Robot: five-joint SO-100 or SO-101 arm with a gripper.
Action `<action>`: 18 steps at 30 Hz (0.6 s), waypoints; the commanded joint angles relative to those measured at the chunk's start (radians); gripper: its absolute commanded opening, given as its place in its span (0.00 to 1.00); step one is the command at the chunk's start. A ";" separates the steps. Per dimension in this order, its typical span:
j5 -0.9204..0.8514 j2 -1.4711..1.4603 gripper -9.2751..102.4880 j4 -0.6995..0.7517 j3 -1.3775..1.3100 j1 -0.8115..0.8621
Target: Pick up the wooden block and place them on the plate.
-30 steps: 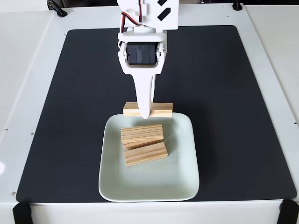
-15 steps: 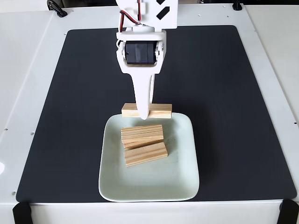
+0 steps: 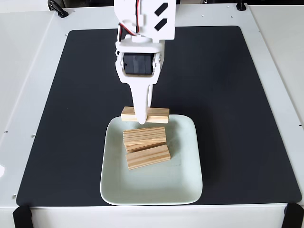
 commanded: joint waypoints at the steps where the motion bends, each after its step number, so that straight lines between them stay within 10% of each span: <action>1: -0.002 0.006 0.08 -0.008 -0.003 0.009; 18: 0.003 -0.005 0.08 -0.009 -0.003 0.006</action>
